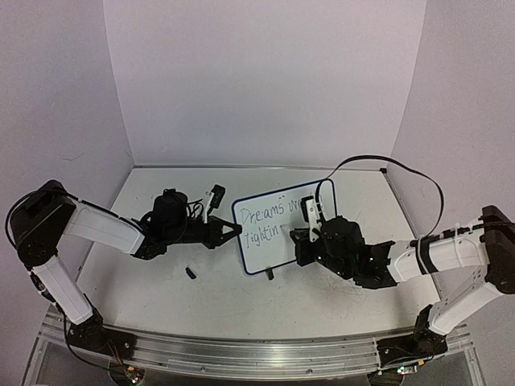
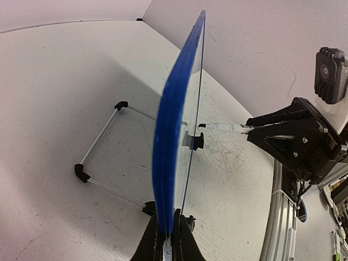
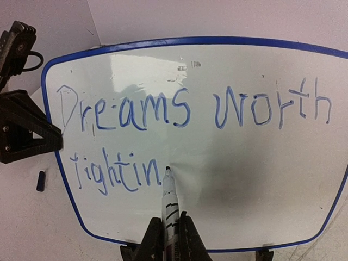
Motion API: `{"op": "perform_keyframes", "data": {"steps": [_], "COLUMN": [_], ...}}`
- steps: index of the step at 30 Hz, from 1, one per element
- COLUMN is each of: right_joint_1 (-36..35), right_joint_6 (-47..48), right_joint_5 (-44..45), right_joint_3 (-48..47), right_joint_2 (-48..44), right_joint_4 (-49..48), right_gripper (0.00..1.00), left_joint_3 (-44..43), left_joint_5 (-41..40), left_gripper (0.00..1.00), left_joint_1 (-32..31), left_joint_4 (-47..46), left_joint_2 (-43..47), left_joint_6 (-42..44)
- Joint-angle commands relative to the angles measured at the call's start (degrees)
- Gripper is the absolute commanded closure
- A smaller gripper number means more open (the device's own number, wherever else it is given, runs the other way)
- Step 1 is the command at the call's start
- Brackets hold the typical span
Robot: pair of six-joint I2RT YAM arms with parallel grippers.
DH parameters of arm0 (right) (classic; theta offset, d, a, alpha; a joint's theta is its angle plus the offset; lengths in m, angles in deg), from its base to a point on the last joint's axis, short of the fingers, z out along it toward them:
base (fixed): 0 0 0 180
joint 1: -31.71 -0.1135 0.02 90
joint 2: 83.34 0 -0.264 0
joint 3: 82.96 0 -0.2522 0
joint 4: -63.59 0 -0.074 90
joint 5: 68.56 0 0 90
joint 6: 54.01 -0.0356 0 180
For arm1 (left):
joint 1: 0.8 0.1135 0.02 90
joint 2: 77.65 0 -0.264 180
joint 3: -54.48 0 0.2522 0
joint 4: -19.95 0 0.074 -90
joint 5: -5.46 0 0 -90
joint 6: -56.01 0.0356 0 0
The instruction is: Write a sentence on the whiteboard
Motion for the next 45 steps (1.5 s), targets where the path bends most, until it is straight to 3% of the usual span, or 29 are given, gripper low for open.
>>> {"op": "perform_keyframes", "data": {"steps": [1,21,45], "right_joint_1": [0.72,0.85,0.38], "right_joint_6": [0.46,2.87,0.49], "right_joint_5": [0.59,0.01,-1.6], "right_joint_3": [-0.99,-1.59,1.83], "right_joint_2": [0.77,2.4,1.07], "right_joint_4": [-1.23,-3.94,0.54], "right_gripper": [1.0,1.0,1.0], "left_joint_3": [0.11,0.2,-0.15], "left_joint_5": [-2.01,-2.1,-1.92], "left_gripper": [1.0,1.0,1.0], "left_joint_1": [0.24,0.21,0.2], "left_joint_4": [0.93,1.01,1.03], "left_joint_2": [2.43,2.54,2.33], "left_joint_6": [1.9,1.99,2.08]}}
